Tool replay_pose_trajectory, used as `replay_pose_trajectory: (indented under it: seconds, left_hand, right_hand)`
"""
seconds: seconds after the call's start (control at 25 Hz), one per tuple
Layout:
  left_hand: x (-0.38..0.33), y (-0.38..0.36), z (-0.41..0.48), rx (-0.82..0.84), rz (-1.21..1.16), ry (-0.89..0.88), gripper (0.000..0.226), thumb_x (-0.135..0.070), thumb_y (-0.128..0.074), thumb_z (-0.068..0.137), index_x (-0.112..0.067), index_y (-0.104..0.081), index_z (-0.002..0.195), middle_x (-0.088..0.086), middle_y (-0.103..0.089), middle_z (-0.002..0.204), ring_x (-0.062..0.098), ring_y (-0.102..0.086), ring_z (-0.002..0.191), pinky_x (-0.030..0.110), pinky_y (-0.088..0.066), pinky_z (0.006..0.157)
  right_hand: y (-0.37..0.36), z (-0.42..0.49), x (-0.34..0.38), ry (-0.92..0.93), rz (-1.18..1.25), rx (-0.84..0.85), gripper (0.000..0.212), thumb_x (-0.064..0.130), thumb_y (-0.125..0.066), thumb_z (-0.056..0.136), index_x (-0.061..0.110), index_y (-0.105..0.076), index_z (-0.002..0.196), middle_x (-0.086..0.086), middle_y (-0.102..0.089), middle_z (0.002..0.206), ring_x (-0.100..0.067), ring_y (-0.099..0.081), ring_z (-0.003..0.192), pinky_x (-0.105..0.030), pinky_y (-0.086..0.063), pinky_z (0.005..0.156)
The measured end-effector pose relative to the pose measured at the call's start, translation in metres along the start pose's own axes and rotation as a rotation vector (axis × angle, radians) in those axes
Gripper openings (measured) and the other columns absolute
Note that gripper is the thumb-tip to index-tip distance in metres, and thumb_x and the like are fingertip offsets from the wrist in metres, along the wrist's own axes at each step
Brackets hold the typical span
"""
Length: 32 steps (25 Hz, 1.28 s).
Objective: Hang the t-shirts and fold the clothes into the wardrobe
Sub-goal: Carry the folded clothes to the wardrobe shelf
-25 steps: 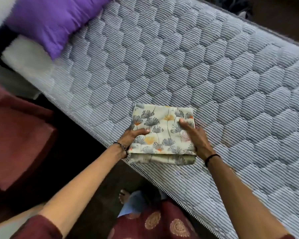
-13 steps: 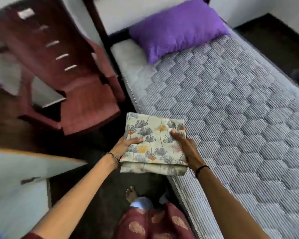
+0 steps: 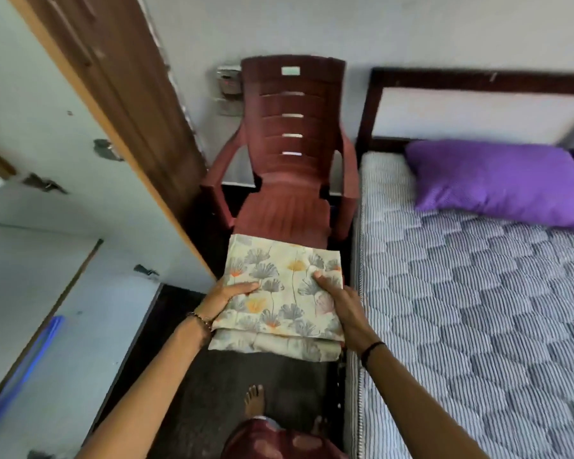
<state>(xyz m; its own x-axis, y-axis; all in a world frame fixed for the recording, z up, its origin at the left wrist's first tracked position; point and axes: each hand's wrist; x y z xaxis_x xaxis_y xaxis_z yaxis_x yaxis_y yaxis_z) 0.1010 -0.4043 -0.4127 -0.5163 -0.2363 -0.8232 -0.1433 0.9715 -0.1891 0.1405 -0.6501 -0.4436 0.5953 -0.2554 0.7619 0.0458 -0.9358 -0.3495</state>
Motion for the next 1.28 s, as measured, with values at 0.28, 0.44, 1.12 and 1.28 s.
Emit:
replay_pose_trajectory:
  seconds: [0.28, 0.44, 1.12, 1.28]
  left_hand:
    - [-0.025, 0.088, -0.04, -0.198, -0.077, -0.085, 0.043, -0.009, -0.074, 0.081, -0.009, -0.063, 0.123, 0.013, -0.072, 0.115, 0.032, -0.07, 0.104, 0.049, -0.053, 0.096]
    - [-0.04, 0.142, -0.069, -0.328, -0.177, -0.118, 0.058, -0.014, -0.083, 0.069, -0.008, -0.063, 0.123, 0.015, -0.072, 0.115, 0.034, -0.07, 0.103, 0.048, -0.053, 0.096]
    - [-0.144, 0.375, -0.164, -0.856, -0.338, -0.47, 0.025, -0.033, -0.061, 0.093, -0.025, -0.065, 0.117, -0.011, -0.073, 0.102, -0.001, -0.071, 0.083, 0.014, -0.054, 0.065]
    - [-0.161, 0.438, -0.172, -0.926, -0.322, -0.493, 0.048, -0.052, -0.067, 0.086, -0.032, -0.061, 0.129, -0.011, -0.064, 0.127, 0.006, -0.06, 0.116, 0.033, -0.039, 0.109]
  right_hand:
    - [-0.103, 0.022, -0.003, -0.064, -0.049, 0.15, 0.039, 0.021, -0.08, 0.088, -0.005, -0.07, 0.116, -0.021, -0.076, 0.109, -0.038, -0.074, 0.1, -0.048, -0.062, 0.083]
    - [-0.178, 0.038, 0.001, -0.098, -0.128, 0.272, 0.04, 0.021, -0.08, 0.088, -0.006, -0.069, 0.116, -0.022, -0.075, 0.109, -0.04, -0.074, 0.101, -0.055, -0.06, 0.089]
    - [-0.535, 0.089, 0.011, 0.017, -0.425, 0.761, 0.033, 0.023, -0.08, 0.088, 0.002, -0.073, 0.112, -0.015, -0.079, 0.101, -0.032, -0.077, 0.092, -0.044, -0.063, 0.083]
    - [-0.614, 0.108, 0.004, 0.081, -0.431, 0.905, 0.037, 0.025, -0.079, 0.088, 0.012, -0.072, 0.122, -0.005, -0.078, 0.11, -0.024, -0.075, 0.104, -0.041, -0.058, 0.095]
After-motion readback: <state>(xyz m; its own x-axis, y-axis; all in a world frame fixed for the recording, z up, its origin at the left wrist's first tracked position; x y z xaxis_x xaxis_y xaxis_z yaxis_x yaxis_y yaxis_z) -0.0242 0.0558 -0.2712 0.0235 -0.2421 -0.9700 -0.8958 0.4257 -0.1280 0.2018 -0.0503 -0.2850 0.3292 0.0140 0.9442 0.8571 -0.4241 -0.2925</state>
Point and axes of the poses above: each hand's wrist, its own z-axis towards the middle knuckle, its own y-axis out of the back of the hand, x = y × z
